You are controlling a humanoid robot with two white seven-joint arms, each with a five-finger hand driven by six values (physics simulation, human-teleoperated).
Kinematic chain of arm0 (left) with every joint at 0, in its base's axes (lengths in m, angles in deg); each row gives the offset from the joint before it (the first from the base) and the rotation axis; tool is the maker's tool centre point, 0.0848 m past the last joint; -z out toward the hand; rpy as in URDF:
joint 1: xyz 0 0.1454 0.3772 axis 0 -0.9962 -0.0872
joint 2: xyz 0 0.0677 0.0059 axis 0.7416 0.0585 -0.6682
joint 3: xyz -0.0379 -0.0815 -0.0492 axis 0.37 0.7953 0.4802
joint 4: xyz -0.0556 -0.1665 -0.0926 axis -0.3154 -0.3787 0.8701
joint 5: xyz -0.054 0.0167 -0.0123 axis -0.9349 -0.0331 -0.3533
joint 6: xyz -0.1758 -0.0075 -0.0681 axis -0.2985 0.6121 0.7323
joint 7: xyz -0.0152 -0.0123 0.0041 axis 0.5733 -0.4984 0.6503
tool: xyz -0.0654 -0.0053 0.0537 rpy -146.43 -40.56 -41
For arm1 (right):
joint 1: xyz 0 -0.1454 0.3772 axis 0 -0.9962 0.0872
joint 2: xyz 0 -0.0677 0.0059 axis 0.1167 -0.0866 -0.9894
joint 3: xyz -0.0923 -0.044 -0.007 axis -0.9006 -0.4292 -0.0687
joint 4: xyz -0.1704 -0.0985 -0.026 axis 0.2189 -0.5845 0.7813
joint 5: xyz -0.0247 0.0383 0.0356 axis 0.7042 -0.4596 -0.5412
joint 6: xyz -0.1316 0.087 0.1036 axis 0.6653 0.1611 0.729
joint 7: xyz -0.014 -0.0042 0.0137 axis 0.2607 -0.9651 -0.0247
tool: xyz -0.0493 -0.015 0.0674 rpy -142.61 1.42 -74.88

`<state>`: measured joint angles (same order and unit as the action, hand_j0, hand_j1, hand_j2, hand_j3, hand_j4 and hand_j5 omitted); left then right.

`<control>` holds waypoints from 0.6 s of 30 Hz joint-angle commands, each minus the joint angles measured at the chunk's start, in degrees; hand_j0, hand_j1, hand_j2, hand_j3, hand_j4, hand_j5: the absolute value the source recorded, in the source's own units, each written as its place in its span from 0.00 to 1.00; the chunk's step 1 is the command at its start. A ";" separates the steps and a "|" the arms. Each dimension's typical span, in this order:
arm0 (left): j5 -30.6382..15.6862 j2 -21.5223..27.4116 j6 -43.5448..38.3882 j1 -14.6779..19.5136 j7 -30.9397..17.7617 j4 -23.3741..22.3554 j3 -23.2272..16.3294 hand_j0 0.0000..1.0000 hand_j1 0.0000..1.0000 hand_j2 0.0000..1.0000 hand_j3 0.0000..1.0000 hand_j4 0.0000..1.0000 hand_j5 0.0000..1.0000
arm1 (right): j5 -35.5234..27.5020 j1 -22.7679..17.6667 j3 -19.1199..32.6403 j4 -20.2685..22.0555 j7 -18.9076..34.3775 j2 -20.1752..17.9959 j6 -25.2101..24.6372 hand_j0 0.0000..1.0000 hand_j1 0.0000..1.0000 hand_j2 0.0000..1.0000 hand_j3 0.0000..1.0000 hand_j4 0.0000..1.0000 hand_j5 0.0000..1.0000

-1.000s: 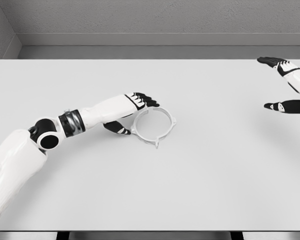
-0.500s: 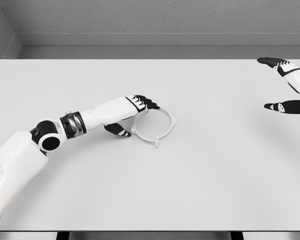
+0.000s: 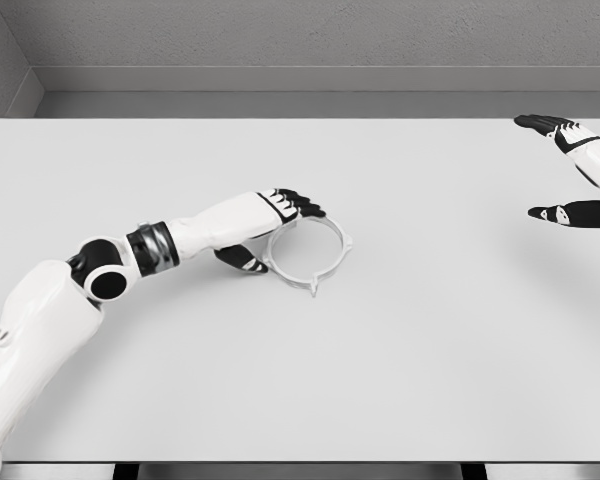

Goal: Assemble PVC drainage pipe clamps

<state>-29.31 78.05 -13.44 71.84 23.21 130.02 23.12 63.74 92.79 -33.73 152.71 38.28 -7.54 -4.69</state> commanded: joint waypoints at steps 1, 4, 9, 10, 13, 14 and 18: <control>-0.40 -0.17 -0.09 0.00 0.03 -0.06 0.01 1.00 1.00 1.00 1.00 1.00 1.00 | -0.45 0.00 0.01 0.03 -0.03 -0.05 -0.14 1.00 1.00 1.00 1.00 1.00 1.00; -0.40 -0.43 -0.09 0.00 0.03 -0.06 0.01 1.00 1.00 1.00 1.00 1.00 1.00 | -0.45 0.00 0.01 0.03 -0.03 -0.05 -0.14 1.00 1.00 1.00 1.00 1.00 1.00; -0.40 -1.04 -0.09 0.00 0.03 -0.06 -0.08 1.00 1.00 1.00 1.00 1.00 1.00 | -0.45 0.00 0.01 0.03 -0.03 -0.05 -0.14 1.00 1.00 1.00 1.00 1.00 1.00; -0.40 -1.05 -0.09 0.09 0.03 -0.06 -0.08 1.00 1.00 1.00 1.00 1.00 1.00 | -0.45 0.00 0.01 0.03 -0.03 -0.05 -0.14 1.00 1.00 1.00 1.00 1.00 1.00; -0.40 -1.13 -0.09 0.18 0.03 -0.06 -0.08 1.00 1.00 1.00 1.00 1.00 1.00 | -0.45 0.00 0.01 0.03 -0.03 -0.05 -0.14 1.00 1.00 1.00 1.00 1.00 1.00; -0.40 -1.13 -0.09 0.18 0.03 0.02 -0.08 1.00 1.00 1.00 1.00 1.00 1.00 | -0.45 -0.09 0.01 0.12 -0.03 -0.05 -0.14 1.00 1.00 1.00 1.00 1.00 1.00; -0.40 -1.22 -0.09 0.26 0.03 -0.06 -0.08 1.00 1.00 1.00 1.00 1.00 1.00 | -0.54 -0.09 0.01 0.03 -0.03 -0.05 -0.14 1.00 1.00 1.00 1.00 1.00 1.00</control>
<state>-29.27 76.86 -13.44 72.10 23.21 129.95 23.00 63.69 92.70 -33.73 152.74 38.28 -7.54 -4.69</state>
